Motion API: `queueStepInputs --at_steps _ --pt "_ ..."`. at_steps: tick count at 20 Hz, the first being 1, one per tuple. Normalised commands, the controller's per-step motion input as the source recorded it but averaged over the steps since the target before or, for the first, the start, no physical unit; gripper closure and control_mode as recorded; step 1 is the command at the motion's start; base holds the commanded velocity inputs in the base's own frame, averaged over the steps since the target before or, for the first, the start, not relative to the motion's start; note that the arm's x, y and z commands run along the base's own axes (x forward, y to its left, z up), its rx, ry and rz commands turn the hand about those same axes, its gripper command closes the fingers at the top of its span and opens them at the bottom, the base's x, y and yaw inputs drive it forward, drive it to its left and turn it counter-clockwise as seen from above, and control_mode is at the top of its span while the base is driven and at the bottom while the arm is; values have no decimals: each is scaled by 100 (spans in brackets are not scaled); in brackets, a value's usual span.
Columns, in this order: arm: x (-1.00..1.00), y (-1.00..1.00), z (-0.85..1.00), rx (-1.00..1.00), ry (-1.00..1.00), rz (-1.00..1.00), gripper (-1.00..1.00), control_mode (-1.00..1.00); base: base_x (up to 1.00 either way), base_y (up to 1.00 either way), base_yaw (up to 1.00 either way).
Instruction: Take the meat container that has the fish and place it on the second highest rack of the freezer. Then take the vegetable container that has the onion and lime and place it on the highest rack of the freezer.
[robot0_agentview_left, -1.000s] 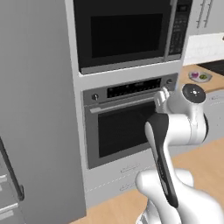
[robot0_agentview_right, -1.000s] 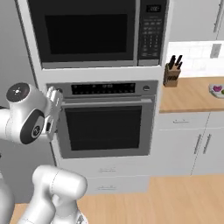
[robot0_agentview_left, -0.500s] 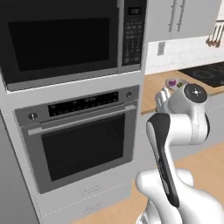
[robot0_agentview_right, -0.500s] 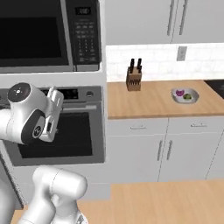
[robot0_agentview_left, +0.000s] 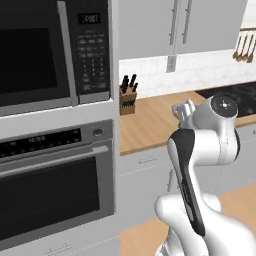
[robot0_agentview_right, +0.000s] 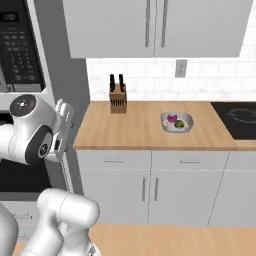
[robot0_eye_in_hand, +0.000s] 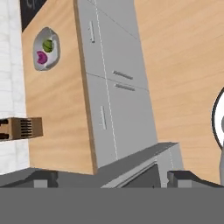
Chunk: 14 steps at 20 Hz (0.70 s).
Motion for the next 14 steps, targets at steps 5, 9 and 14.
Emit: queueStepInputs --at_steps 5,9,14 --pt "0 0 0 0 0 0 -100 100 63 -89 26" --pt "0 0 0 0 0 0 -100 100 62 -83 25" --pt "0 0 0 0 0 0 -100 100 54 -46 15"
